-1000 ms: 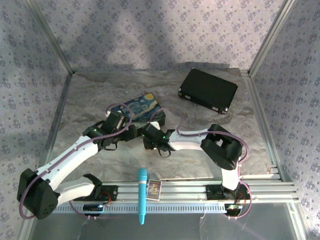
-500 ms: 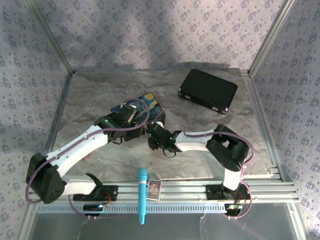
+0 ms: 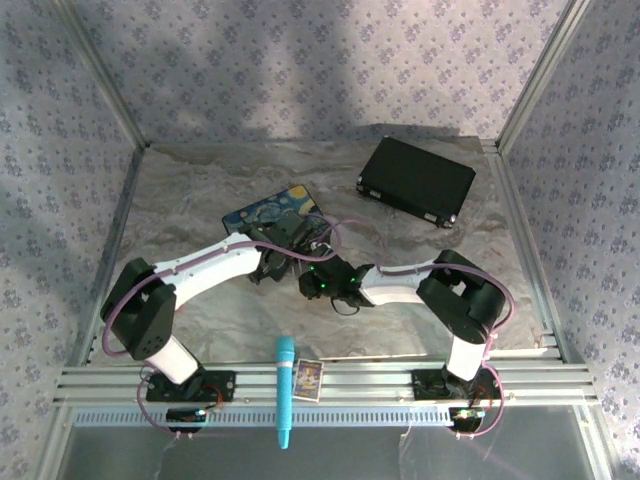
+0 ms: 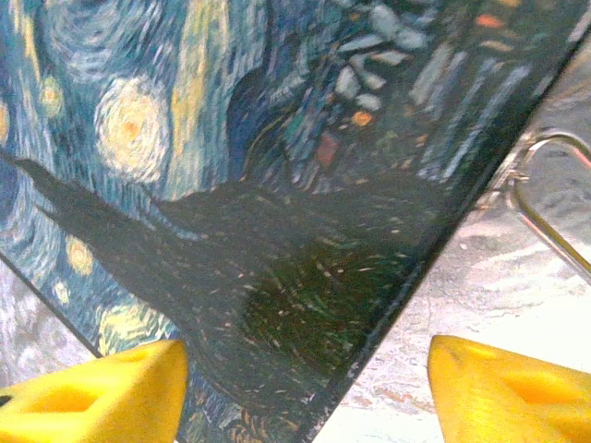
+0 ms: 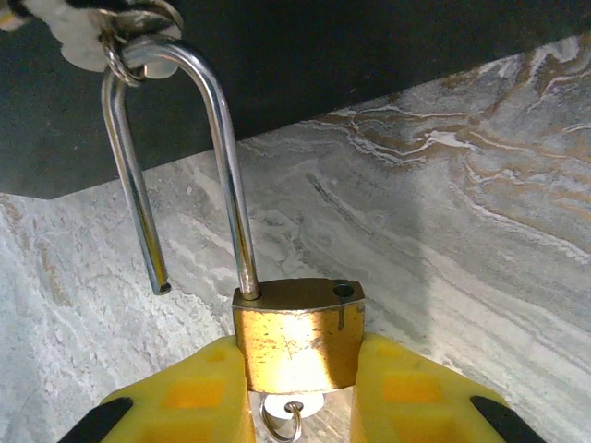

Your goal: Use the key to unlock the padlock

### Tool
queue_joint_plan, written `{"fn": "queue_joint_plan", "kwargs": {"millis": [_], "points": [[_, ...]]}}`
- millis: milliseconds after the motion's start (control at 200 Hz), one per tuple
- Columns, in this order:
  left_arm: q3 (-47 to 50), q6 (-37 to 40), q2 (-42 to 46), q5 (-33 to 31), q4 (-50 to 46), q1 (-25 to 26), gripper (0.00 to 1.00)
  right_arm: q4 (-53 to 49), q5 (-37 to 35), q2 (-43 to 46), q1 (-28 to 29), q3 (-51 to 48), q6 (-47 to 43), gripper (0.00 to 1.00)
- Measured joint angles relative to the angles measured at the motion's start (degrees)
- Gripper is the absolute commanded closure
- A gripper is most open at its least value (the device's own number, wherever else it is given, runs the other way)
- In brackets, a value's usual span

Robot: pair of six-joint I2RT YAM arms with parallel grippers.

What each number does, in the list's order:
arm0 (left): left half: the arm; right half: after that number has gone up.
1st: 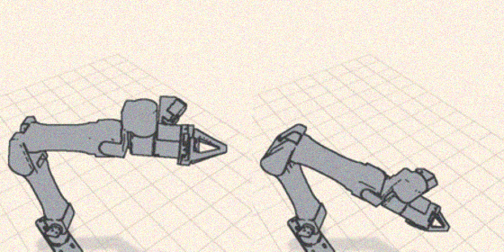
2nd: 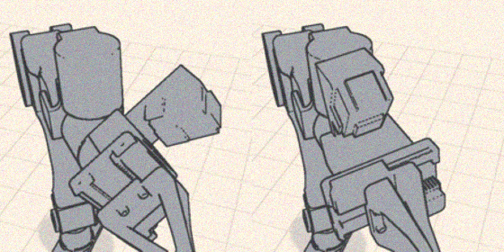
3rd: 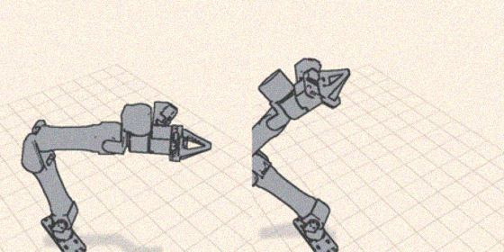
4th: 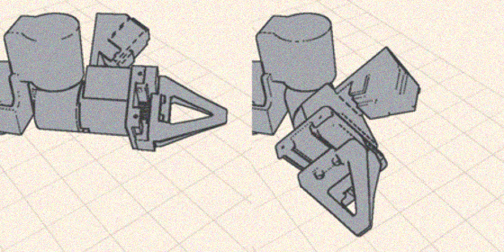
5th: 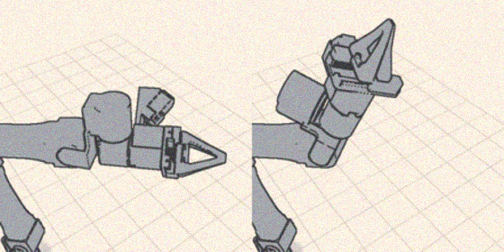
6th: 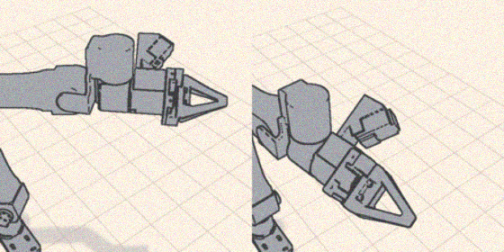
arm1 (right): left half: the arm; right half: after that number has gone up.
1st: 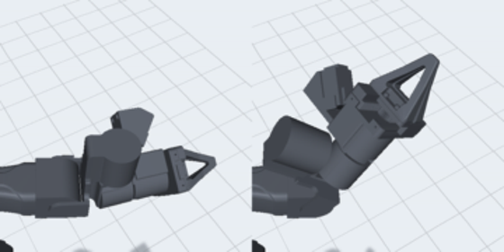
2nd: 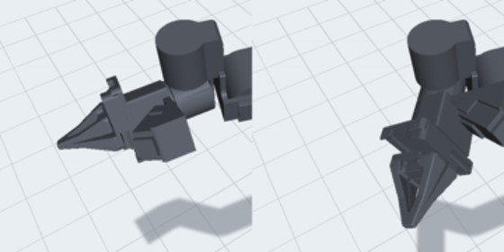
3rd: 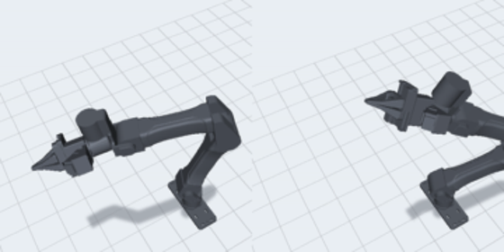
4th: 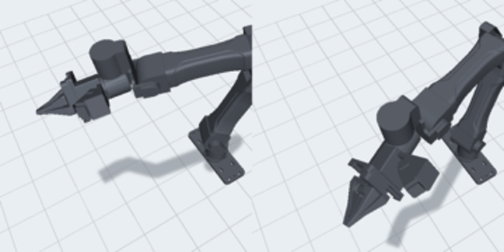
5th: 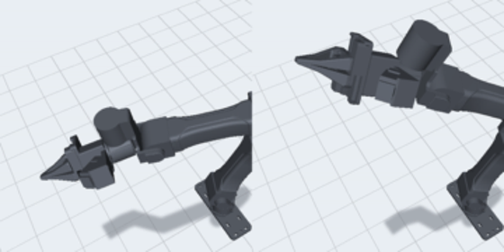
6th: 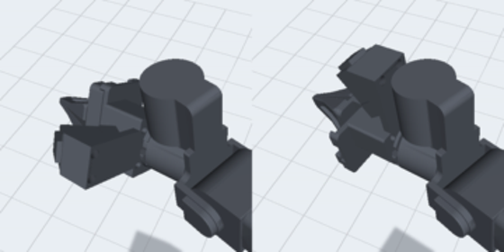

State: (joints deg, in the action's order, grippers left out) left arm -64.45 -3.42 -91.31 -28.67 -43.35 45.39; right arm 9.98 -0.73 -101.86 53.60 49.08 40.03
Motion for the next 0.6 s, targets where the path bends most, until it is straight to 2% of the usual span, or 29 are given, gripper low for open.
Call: {"fn": "queue_joint_plan", "kwargs": {"millis": [135,355,600], "points": [[0.0,0.0,-2.4,-1.5,-0.1,0.0,0.51,2.9,2.1,0.1,-0.9,-1.3,1.6,0.98],[0.0,-0.6,-2.9,-3.3,0.0,0.8,0.56,8.5,5.8,-0.6,-2.6,-3.1,5.5,1.0],[0.0,-0.7,-3.7,-5.3,0.0,1.6,0.56,12.8,7.6,-1.5,-3.4,-3.9,8.4,1.0]]}}
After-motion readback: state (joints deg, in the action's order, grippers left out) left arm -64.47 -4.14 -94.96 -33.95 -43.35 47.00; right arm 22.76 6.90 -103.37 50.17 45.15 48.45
